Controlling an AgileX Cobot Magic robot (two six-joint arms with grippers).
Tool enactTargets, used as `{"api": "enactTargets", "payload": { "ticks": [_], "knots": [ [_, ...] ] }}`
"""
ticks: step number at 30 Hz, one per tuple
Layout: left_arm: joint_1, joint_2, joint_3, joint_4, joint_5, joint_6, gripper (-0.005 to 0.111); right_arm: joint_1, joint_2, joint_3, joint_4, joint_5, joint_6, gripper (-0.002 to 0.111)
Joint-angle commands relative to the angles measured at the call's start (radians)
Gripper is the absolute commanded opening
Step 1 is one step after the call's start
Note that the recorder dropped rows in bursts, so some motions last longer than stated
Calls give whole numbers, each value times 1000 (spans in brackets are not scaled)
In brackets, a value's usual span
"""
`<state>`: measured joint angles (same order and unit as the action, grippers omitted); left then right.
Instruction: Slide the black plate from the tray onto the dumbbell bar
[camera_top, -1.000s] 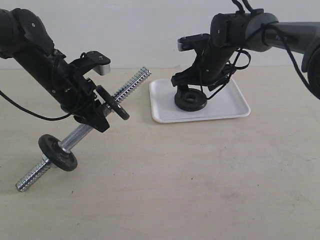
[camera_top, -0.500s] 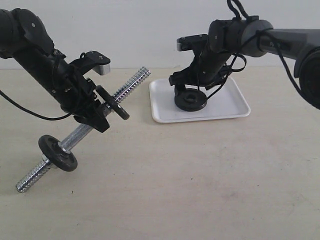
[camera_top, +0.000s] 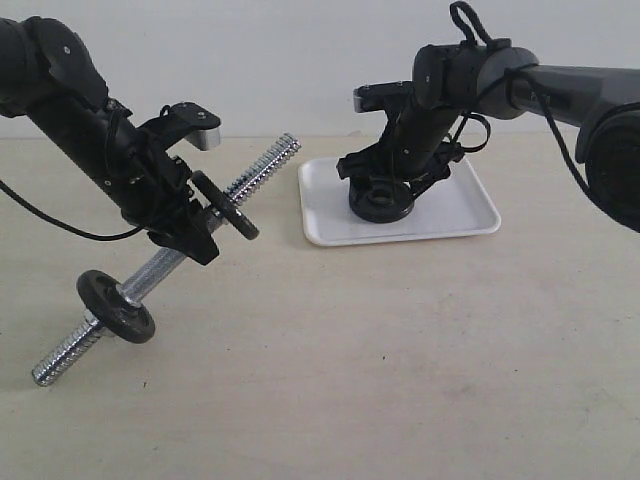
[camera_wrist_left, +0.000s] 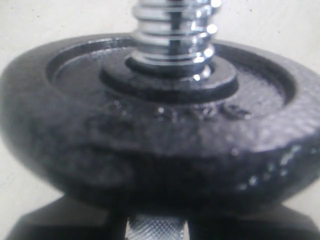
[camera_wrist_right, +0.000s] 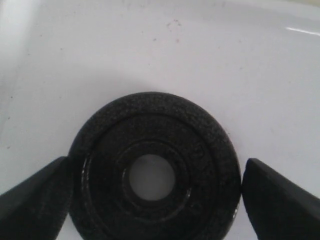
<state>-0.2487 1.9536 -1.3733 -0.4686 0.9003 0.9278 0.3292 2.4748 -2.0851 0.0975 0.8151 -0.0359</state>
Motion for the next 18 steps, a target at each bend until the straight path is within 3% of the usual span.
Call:
{"api": "enactTargets", "payload": {
  "ticks": [1,18],
  "knots": [
    [0,-62,-27,-87,-13,-14,4,1,16,-1,10,37,3,82],
    [0,-62,-27,-87,-19,-14,4,40,16,-1,34,-3,11,83]
  ]
}}
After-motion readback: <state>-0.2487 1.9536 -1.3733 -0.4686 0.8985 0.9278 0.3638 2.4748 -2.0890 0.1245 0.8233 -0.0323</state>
